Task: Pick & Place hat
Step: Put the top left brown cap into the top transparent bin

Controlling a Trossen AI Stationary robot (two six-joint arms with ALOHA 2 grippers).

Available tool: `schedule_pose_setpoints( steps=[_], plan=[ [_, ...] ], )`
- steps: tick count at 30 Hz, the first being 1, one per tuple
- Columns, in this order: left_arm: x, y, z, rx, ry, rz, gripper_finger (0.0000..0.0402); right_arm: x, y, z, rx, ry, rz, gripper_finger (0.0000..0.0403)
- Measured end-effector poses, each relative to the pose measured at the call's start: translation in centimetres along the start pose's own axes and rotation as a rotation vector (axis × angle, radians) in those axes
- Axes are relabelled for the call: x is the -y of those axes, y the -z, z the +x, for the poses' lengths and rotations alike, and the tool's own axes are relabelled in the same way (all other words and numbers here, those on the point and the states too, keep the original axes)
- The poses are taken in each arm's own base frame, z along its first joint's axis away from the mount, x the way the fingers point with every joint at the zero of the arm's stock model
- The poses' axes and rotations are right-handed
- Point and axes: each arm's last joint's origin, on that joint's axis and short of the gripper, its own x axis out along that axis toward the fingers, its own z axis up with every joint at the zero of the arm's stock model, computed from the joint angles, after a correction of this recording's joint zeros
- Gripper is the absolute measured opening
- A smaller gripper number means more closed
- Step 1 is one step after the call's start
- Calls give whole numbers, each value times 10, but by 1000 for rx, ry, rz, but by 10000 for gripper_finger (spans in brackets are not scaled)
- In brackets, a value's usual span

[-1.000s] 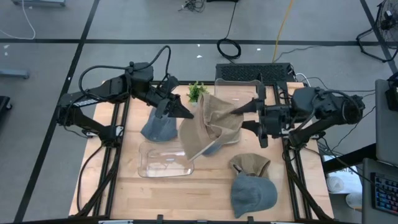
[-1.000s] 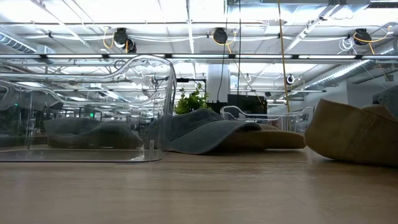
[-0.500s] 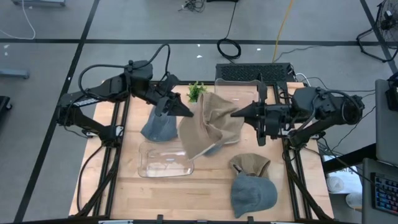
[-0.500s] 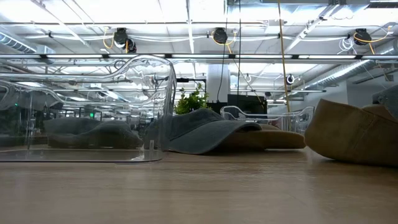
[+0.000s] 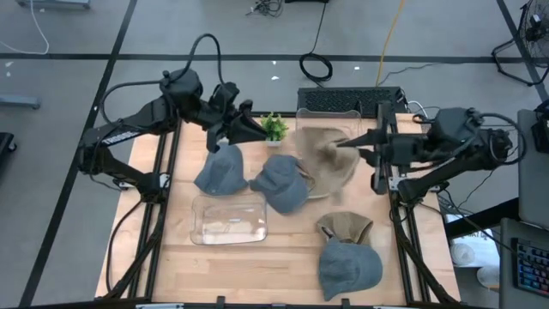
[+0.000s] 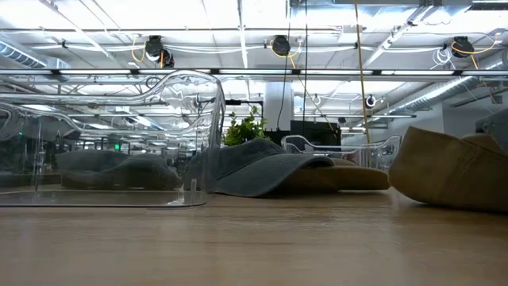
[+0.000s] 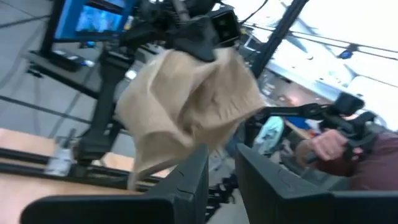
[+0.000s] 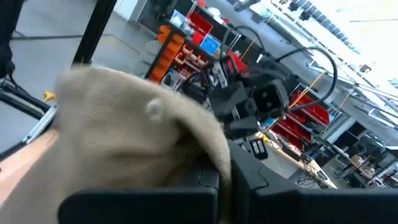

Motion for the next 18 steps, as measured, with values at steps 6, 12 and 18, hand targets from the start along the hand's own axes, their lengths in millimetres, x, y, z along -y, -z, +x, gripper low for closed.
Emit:
schedule_pose_setpoints(
  steps=[6,12,18],
  plan=[
    [-15,-4,-11,0,-72,20,85,4,1,-5,-48,98,85,0],
    [-22,-8,-19,-8,-58,9,85,7,4,-3,-246,158,144,0],
    [-26,-11,-25,-28,-19,-49,85,16,0,10,-376,205,239,0]
  ],
)
